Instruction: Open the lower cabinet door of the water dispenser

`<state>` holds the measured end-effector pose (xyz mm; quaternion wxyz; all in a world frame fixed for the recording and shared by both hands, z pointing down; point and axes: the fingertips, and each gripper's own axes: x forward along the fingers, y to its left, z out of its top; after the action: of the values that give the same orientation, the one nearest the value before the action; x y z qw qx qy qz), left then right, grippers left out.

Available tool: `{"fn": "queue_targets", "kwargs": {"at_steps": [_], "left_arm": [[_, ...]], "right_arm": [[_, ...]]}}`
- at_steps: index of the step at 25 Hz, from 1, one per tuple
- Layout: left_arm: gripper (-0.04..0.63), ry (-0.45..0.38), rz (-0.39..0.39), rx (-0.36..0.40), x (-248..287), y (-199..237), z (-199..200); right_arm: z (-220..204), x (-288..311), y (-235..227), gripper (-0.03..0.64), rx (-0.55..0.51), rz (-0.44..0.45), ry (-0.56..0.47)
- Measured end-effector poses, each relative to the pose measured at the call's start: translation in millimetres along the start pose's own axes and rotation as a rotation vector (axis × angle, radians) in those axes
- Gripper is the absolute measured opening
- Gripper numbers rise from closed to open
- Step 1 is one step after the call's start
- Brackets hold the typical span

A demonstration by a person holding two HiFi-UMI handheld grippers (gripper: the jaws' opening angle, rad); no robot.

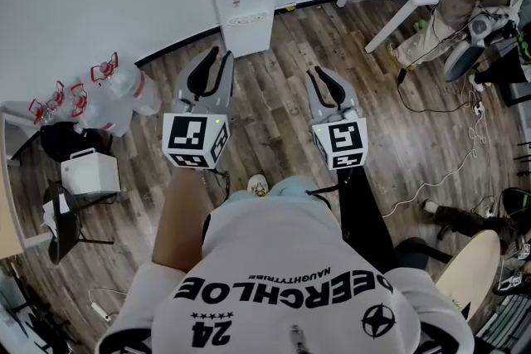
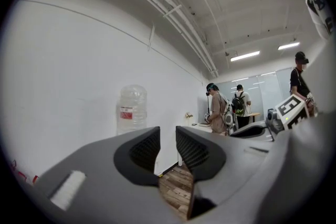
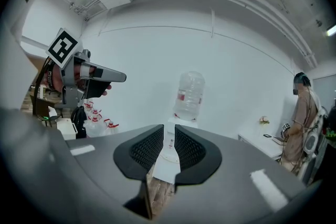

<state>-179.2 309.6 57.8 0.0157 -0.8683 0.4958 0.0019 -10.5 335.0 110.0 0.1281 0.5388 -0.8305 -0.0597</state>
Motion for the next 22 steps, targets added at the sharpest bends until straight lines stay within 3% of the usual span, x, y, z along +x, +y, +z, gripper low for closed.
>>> {"fn": "queue_targets", "kwargs": {"at_steps": [12,22], "left_arm": [[0.097,0.010,-0.020,0.004,30,3,-6],[0.097,0.017,0.015,0.019,107,26,-24]], "right_arm": [[-7,23,-20,0.048,0.027,-0.019,-0.005],[-22,98,-69,0.047,0.044,0.018,-0.040]]}}
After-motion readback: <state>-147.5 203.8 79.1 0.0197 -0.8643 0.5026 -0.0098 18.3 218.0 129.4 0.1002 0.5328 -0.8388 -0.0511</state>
